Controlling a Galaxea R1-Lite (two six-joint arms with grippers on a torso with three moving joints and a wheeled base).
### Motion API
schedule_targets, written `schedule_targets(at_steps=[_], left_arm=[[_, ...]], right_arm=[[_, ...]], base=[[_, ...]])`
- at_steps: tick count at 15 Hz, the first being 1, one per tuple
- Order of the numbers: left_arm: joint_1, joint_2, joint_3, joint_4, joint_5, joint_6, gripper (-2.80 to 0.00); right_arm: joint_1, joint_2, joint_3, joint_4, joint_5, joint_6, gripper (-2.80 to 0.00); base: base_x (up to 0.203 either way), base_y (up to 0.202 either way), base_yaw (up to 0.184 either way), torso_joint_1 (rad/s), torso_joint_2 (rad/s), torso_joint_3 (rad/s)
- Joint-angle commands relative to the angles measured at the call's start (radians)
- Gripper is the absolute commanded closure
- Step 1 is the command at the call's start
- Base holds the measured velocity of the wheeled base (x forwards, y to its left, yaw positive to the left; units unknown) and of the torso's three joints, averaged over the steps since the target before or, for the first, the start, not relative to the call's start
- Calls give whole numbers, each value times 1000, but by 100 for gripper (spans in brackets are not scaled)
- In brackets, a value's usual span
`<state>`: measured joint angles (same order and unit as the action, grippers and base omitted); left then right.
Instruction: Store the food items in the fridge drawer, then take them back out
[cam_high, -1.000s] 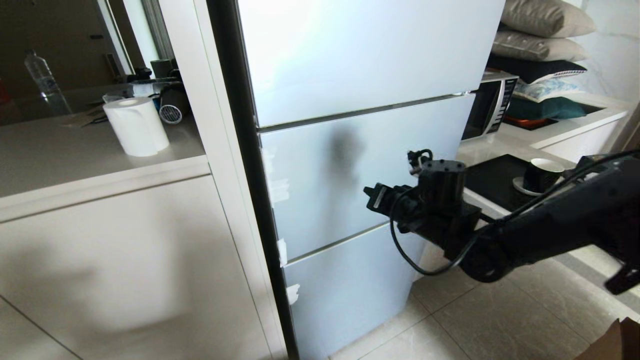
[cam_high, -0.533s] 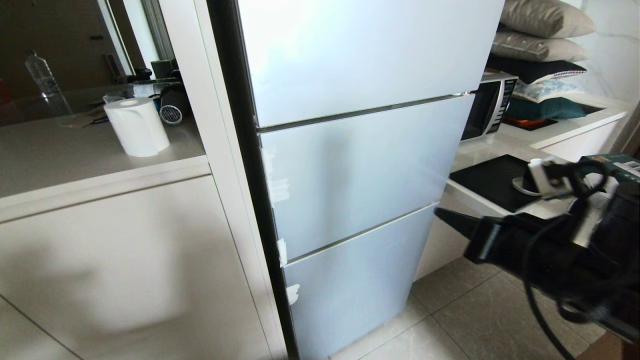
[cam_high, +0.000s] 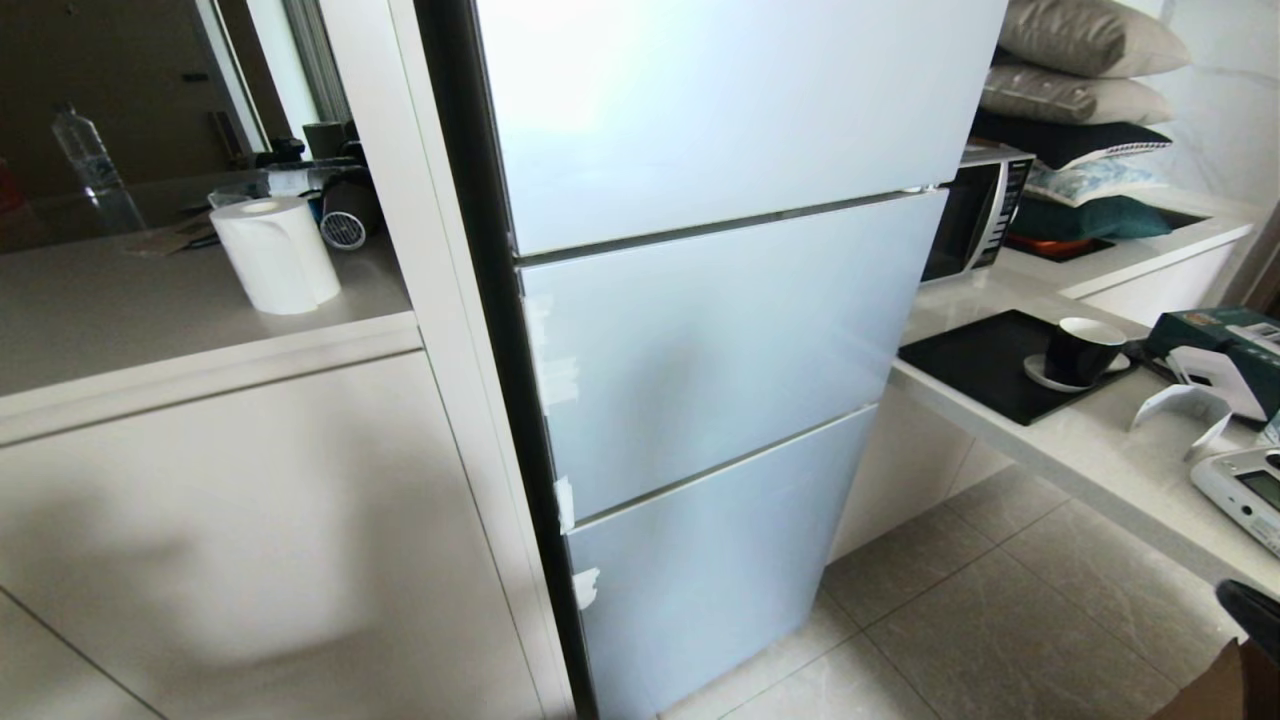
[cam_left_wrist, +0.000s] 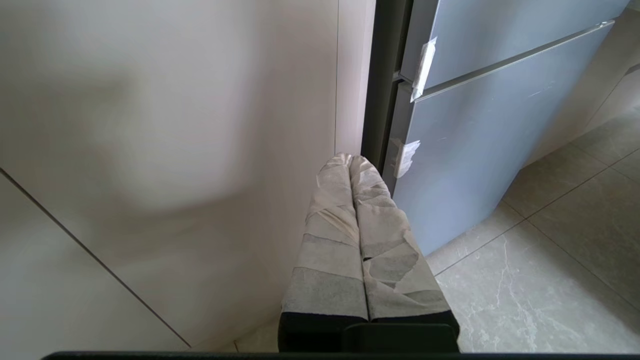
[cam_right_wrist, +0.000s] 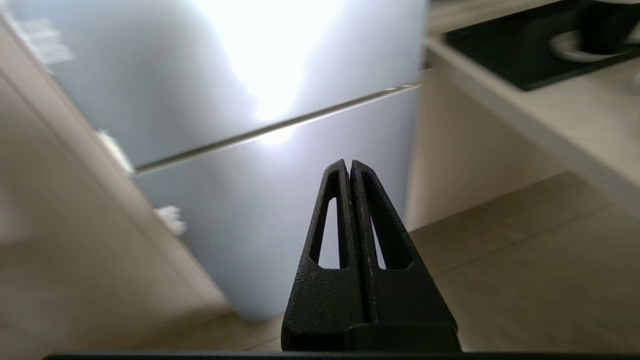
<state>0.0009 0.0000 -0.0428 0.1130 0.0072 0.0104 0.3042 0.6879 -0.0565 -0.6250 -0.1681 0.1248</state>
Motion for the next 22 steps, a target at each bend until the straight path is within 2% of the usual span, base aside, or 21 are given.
schedule_targets(at_steps=[1, 3, 6, 9, 11, 22], left_arm=[[1, 2, 0, 1, 0, 0, 0], [1, 2, 0, 1, 0, 0, 0], [1, 2, 0, 1, 0, -1, 0], [1, 2, 0, 1, 0, 0, 0], [1, 2, 0, 1, 0, 0, 0], [1, 2, 0, 1, 0, 0, 0]], right_arm=[[-156, -384, 31, 274, 83, -67, 0], [-234, -584, 40, 489, 140, -132, 0], [-300, -690, 56, 628, 186, -213, 0], [-300, -689, 57, 628, 185, -191, 0], [-300, -689, 57, 624, 170, -136, 0], [-300, -689, 57, 625, 173, -145, 0]], base=[[0, 0, 0, 0, 0, 0], [0, 0, 0, 0, 0, 0], [0, 0, 0, 0, 0, 0], [0, 0, 0, 0, 0, 0], [0, 0, 0, 0, 0, 0], [0, 0, 0, 0, 0, 0]])
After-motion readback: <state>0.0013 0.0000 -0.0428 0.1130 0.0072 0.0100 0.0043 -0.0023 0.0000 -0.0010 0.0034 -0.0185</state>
